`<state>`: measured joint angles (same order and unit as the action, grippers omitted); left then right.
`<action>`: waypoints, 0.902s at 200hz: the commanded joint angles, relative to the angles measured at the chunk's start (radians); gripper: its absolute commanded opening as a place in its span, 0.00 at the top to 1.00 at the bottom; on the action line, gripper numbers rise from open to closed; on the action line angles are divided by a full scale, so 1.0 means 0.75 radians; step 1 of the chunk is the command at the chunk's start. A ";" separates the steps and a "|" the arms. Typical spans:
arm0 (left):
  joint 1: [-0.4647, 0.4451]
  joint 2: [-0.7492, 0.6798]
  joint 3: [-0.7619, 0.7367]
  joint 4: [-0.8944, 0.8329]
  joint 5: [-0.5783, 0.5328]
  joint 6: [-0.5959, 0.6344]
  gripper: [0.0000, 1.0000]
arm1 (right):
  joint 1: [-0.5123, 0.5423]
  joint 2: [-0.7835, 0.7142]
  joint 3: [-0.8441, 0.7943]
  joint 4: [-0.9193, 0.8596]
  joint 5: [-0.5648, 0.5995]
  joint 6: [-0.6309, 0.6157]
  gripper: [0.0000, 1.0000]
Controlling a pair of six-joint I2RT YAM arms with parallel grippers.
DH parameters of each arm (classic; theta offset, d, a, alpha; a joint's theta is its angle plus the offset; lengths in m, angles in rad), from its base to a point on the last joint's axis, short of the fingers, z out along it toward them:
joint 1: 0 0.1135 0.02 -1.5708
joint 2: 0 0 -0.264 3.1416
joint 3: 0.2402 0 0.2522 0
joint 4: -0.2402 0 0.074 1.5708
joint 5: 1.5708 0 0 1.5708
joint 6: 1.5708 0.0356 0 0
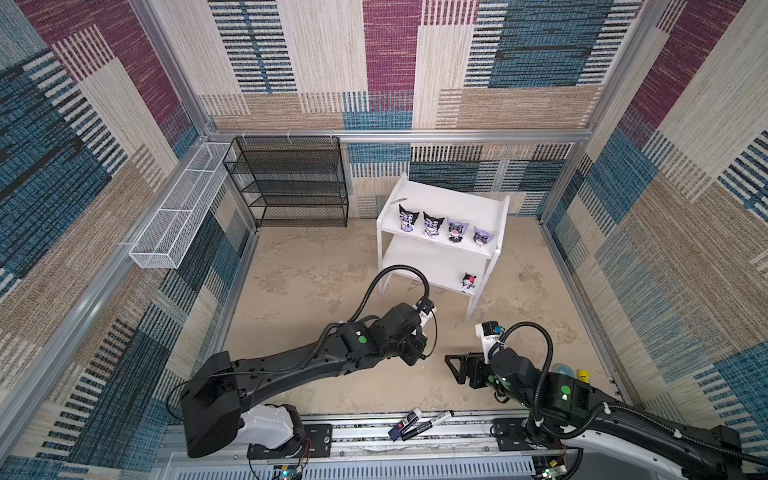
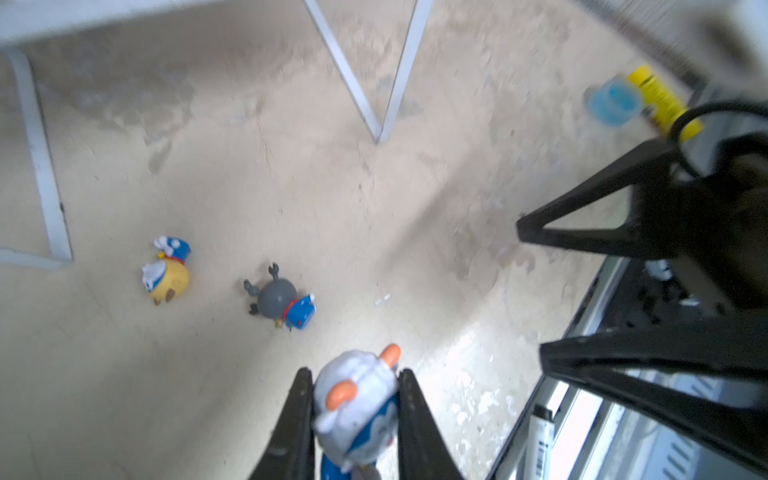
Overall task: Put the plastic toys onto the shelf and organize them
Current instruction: 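Lift the white Doraemon with the left gripper toward the lower shelf tier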
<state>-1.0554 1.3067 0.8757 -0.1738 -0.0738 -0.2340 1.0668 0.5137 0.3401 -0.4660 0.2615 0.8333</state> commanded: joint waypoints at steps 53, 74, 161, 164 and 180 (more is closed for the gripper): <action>0.083 0.054 -0.125 1.031 0.116 0.051 0.97 | 0.001 -0.022 0.005 -0.003 0.013 0.042 0.00; 0.112 0.149 -0.108 1.237 0.153 0.079 0.98 | 0.001 -0.031 0.000 0.000 0.010 0.044 0.00; 0.214 0.467 0.057 1.421 0.237 0.051 0.99 | 0.001 -0.043 -0.002 0.000 0.010 0.042 0.00; 0.213 0.476 0.061 1.428 0.234 0.052 0.99 | 0.001 -0.044 -0.003 0.001 0.011 0.041 0.00; 0.226 0.510 0.074 1.452 0.230 0.044 0.99 | 0.001 -0.050 -0.003 -0.001 0.013 0.044 0.00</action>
<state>-0.8967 1.6611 0.9127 0.8352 0.0883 -0.2070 1.0664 0.4812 0.3401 -0.4763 0.2649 0.8566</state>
